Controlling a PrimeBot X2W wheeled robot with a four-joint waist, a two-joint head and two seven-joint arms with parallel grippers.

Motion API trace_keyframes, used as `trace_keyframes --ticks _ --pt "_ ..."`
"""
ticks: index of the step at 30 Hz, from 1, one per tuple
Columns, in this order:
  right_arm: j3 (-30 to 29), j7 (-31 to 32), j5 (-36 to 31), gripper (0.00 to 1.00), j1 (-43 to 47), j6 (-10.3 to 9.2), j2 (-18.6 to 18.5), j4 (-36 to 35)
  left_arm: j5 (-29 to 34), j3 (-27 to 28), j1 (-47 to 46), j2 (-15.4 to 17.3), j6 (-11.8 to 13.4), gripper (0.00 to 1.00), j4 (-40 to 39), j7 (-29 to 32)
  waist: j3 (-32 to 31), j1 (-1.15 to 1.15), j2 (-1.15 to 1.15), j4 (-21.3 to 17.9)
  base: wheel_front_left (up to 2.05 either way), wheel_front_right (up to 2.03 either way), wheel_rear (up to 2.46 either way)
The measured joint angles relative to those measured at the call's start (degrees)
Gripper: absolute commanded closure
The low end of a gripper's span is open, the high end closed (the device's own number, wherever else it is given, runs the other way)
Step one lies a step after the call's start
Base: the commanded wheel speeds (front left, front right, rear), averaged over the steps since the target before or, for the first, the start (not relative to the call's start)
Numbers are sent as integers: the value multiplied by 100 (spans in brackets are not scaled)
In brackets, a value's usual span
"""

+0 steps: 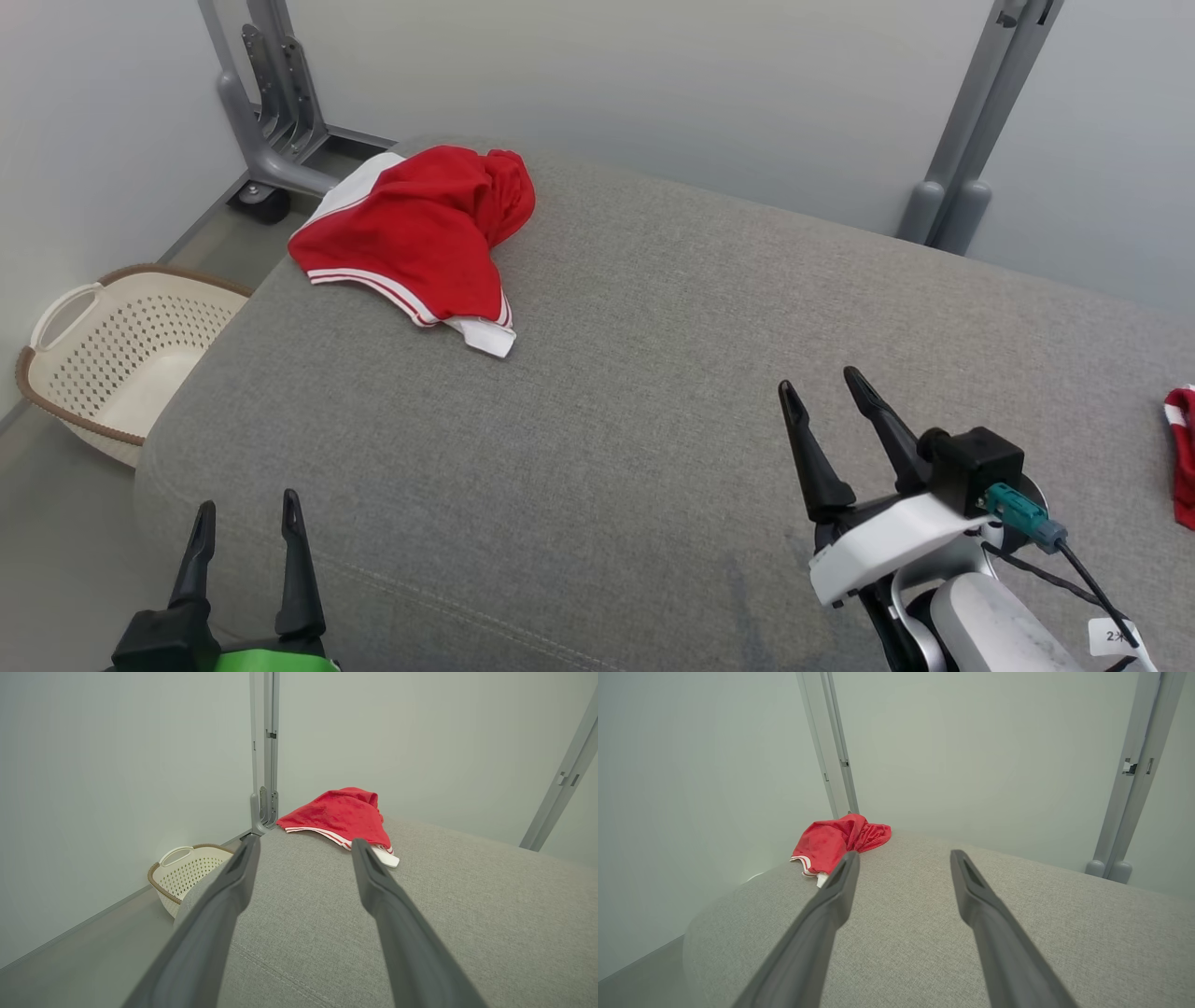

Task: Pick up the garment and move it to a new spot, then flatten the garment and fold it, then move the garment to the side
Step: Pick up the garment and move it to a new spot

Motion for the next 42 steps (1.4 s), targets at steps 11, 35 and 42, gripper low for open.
trace_keyframes --ticks 11,35,42 --pt "-134 0 -1 0 16 -10 -54 81 191 -100 -260 24 0 0 58 300 6 0 0 44 0 0 0" --pt "-235 595 -555 0 -815 -67 -598 -602 -231 227 -3570 334 -159 0 1148 1913 960 0 0 -176 0 0 0" --pt "-196 862 -756 0 -1307 -56 -720 -898 -417 579 -4347 456 -155 0 1907 2523 1466 0 0 -447 0 0 0"
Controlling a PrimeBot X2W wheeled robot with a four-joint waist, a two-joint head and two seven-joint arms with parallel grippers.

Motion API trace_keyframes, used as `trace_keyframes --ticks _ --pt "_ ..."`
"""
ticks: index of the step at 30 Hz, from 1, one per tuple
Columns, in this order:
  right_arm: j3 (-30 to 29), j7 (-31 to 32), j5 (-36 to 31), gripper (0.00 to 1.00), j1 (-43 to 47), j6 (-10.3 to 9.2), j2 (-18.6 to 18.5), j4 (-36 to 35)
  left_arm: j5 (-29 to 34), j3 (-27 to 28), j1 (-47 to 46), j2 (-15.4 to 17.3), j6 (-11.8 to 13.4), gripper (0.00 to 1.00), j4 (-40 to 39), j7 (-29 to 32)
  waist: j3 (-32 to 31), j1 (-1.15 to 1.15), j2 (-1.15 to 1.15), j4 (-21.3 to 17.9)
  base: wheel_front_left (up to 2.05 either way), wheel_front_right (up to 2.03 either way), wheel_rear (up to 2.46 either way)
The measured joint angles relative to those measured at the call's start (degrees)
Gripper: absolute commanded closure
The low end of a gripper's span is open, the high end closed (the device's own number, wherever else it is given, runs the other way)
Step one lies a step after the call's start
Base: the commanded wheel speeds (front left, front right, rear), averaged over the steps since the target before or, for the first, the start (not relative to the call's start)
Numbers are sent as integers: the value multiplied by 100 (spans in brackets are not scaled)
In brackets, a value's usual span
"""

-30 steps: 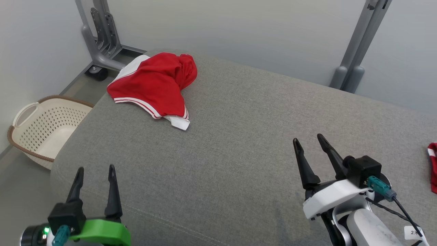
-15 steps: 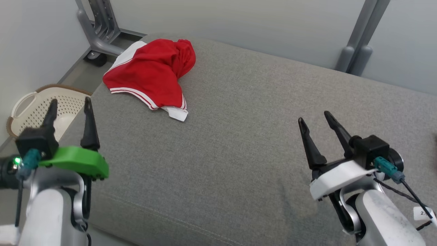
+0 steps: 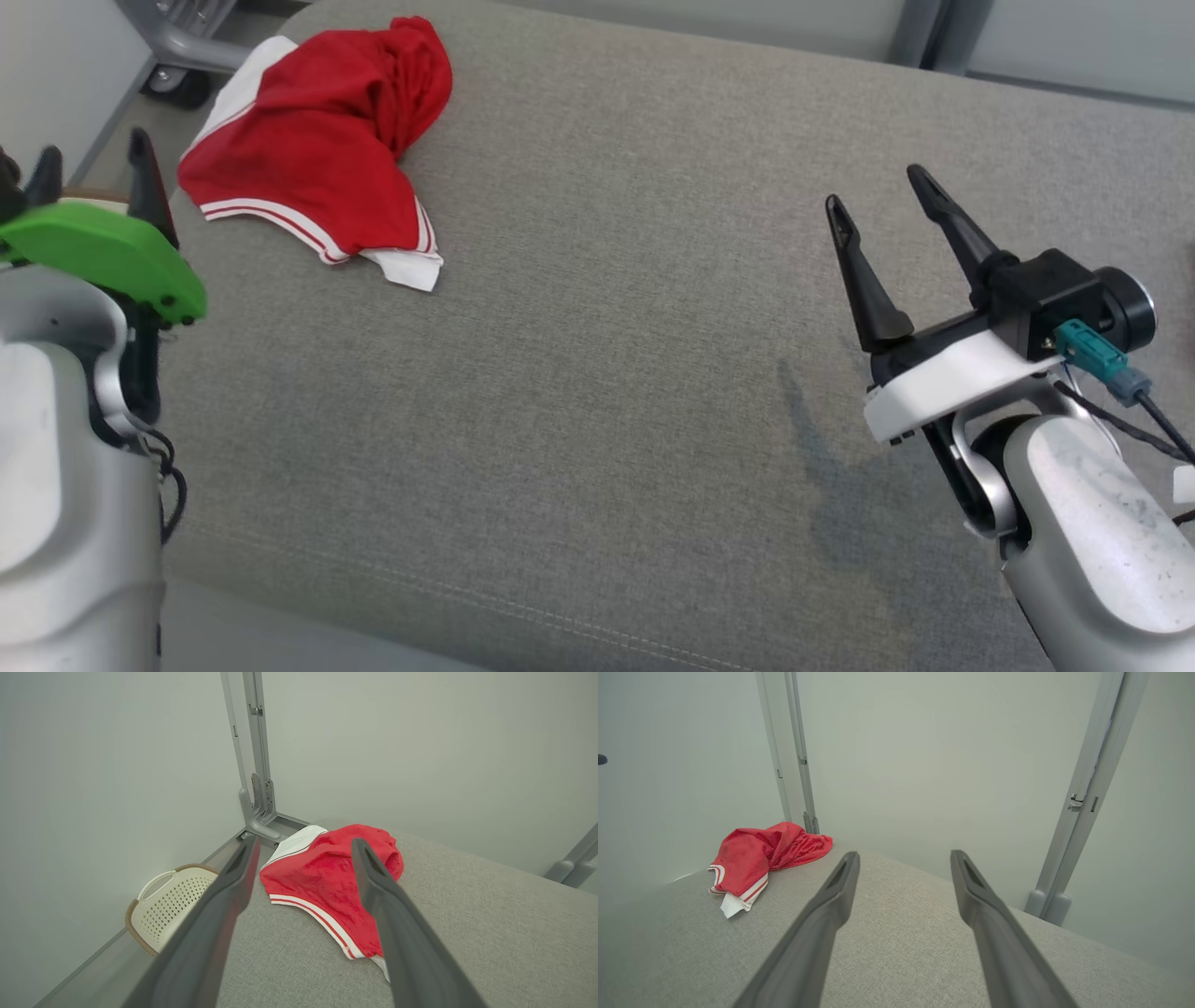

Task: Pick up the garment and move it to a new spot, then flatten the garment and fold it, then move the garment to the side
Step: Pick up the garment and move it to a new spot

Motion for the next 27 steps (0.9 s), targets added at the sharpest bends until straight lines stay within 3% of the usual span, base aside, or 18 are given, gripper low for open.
trace_keyframes --ticks 12,27 --pt "-24 349 -158 0 -764 78 -191 -482 -181 438 -1238 313 53 0 692 672 918 0 0 -585 0 0 0" --pt "-229 508 -355 0 -1261 116 -444 -767 -460 878 -2058 314 105 0 1429 887 2040 1 0 -1148 0 0 0"
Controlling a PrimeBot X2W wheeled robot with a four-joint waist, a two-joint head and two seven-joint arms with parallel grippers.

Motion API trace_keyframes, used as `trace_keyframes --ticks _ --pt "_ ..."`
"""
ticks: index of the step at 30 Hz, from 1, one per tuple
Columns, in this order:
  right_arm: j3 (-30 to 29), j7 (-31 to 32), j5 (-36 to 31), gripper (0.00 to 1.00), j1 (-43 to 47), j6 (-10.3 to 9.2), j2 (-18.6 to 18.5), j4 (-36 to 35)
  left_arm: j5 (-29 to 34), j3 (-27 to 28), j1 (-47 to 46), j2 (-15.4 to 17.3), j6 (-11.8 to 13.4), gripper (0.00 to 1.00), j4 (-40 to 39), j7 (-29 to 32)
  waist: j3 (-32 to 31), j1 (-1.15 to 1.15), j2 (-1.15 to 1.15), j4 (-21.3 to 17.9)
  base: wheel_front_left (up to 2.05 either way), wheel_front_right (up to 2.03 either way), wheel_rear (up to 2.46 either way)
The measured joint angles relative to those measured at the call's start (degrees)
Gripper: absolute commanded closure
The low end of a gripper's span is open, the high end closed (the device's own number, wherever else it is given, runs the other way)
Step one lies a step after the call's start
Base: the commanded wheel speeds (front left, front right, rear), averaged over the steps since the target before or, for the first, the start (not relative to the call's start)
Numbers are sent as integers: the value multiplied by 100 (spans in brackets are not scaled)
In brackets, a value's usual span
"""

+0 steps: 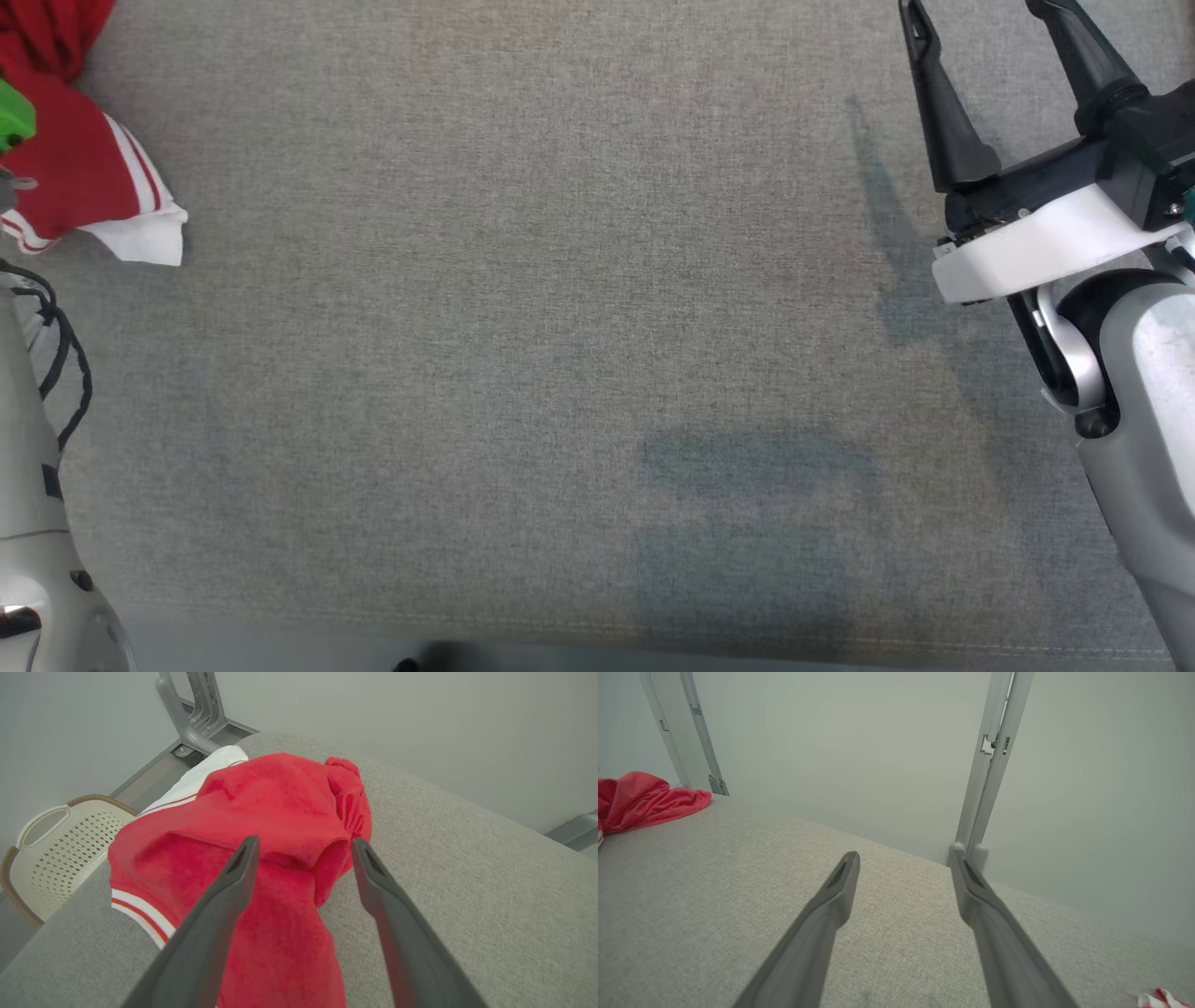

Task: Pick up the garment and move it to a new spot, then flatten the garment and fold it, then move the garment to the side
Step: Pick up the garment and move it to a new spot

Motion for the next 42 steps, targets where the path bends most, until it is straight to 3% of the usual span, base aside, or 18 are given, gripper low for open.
trace_keyframes --ticks 5,18,26,27,28,29,30,31,37,42 --pt "-48 -1 -2 0 -16 0 -37 20 0 -4 -41 -102 1 0 313 -94 265 0 0 -101 0 0 0" --pt "-54 -5 -2 0 -99 1 -56 9 301 19 -230 176 5 0 991 -430 466 0 0 -166 0 0 0" --pt "-30 0 -3 0 -101 40 -63 2 379 1 -280 144 5 0 1323 -632 570 -1 0 -228 0 0 0" --pt "-40 0 -7 0 -101 40 -74 2 381 -4 -294 130 7 14 1359 -658 579 -1 0 -234 0 0 0" --pt "-48 0 -9 0 -101 40 -80 3 391 -10 -319 112 7 55 1395 -666 586 -1 0 -238 0 0 0" --pt "-54 0 -9 0 -101 40 -87 4 408 -20 -347 99 7 55 1421 -700 590 -1 0 -240 0 0 0" --pt "-57 0 -10 0 -101 40 -90 5 421 -29 -375 86 7 89 1443 -743 593 -1 0 -242 0 0 0" --pt "-59 -1 -10 0 -101 40 -91 10 421 -36 -400 71 7 100 1466 -782 593 -1 0 -242 0 0 0" --pt "-113 -60 -9 0 -100 32 -88 86 412 -108 -539 -71 -8 100 1543 -1091 529 -1 0 -213 0 0 0" --pt "-119 -180 2 0 -95 29 -36 221 416 -178 -566 -68 -189 100 1541 -1426 415 -1 0 -162 0 0 0"
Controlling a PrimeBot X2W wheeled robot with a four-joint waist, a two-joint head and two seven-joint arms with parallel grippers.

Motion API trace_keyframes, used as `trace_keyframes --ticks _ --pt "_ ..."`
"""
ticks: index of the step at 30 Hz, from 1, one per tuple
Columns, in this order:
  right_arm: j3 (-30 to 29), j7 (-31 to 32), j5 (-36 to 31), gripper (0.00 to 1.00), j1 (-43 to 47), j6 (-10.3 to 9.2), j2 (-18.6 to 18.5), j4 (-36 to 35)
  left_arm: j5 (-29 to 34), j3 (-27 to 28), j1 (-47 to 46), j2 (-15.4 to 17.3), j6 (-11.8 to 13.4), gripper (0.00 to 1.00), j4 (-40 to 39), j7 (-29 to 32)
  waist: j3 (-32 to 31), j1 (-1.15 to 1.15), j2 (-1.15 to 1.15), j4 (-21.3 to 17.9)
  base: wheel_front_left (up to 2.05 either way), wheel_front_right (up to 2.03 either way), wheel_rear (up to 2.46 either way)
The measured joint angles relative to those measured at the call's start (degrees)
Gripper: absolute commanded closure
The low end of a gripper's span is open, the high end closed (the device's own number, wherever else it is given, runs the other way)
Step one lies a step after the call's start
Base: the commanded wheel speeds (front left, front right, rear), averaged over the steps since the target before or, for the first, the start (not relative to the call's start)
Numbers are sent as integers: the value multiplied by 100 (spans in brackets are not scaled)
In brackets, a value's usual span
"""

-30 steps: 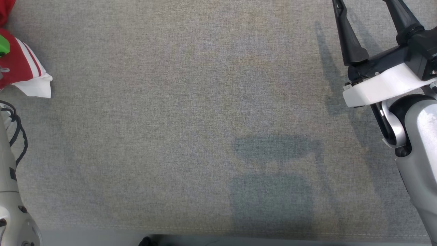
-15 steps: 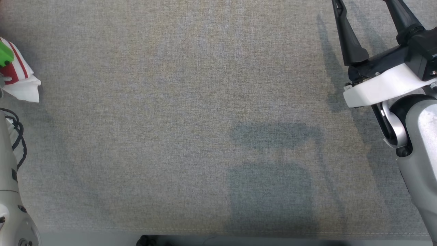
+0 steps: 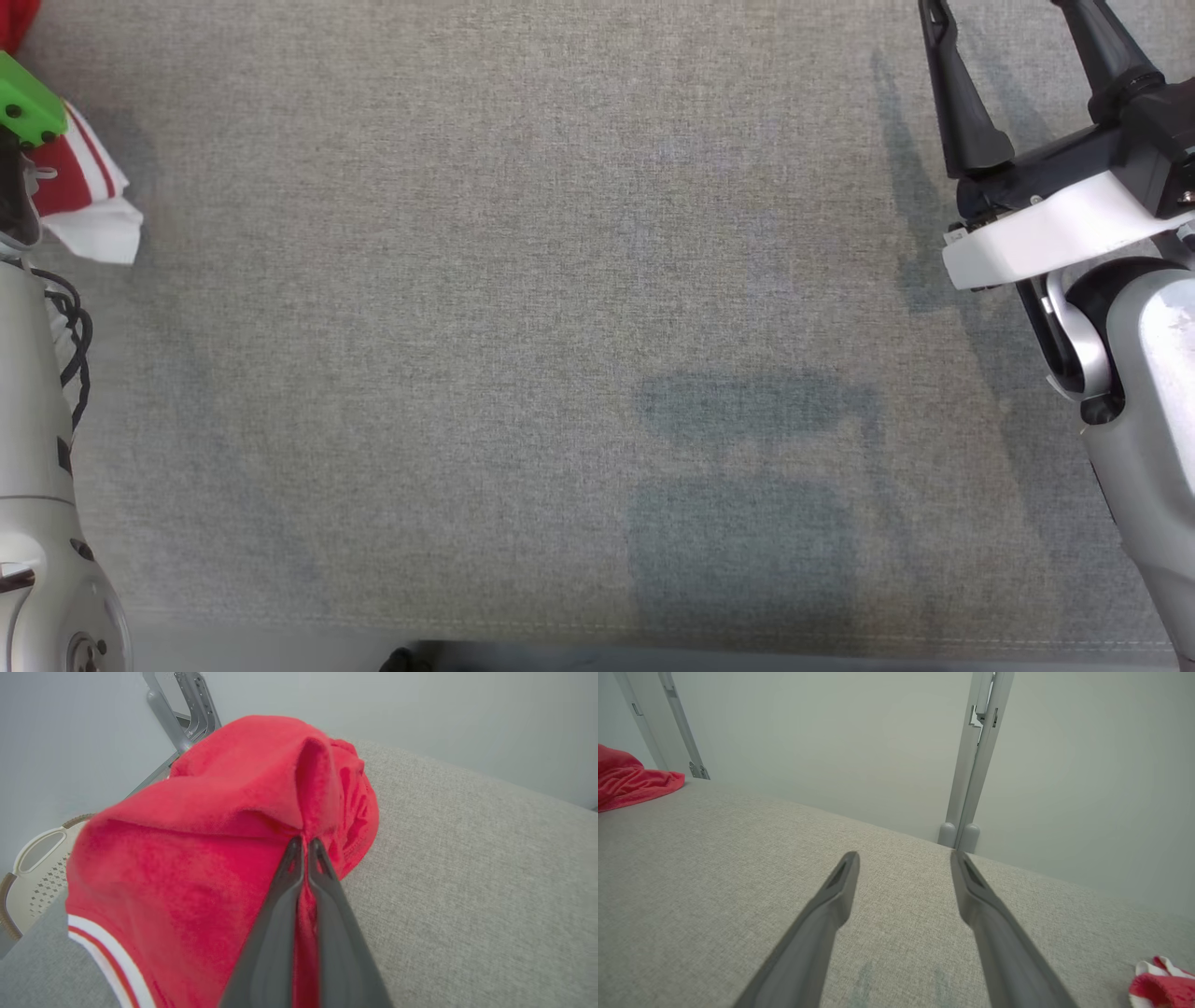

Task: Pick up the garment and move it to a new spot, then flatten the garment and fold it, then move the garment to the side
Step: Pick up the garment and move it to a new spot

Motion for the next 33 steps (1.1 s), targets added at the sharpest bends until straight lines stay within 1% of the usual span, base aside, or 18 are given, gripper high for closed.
trace_keyframes --ticks 3,11,14,20,26,33 --pt "-3 -92 12 0 7 -40 27 97 -1 -13 0 19 -147 100 -7 -257 -101 0 0 26 0 0 0" --pt "0 -420 87 0 90 -41 179 453 67 -183 16 36 -483 100 -42 -942 -505 0 0 75 0 0 0" --pt "11 -520 183 0 181 -42 236 580 157 -318 23 29 -590 100 -76 -1115 -707 -1 0 82 0 0 0" --pt "46 -731 315 0 319 -47 401 790 242 -594 56 -35 -879 100 -208 -1352 -1150 -1 0 65 0 0 0" --pt "104 -903 423 0 547 -53 588 1054 414 -866 169 -103 -976 100 -255 -1424 -1615 -1 0 -17 0 0 0" --pt "177 -1043 584 0 889 -55 770 1371 435 -1089 613 -236 -1029 100 -218 -1372 -2153 -1 0 -234 0 0 0"
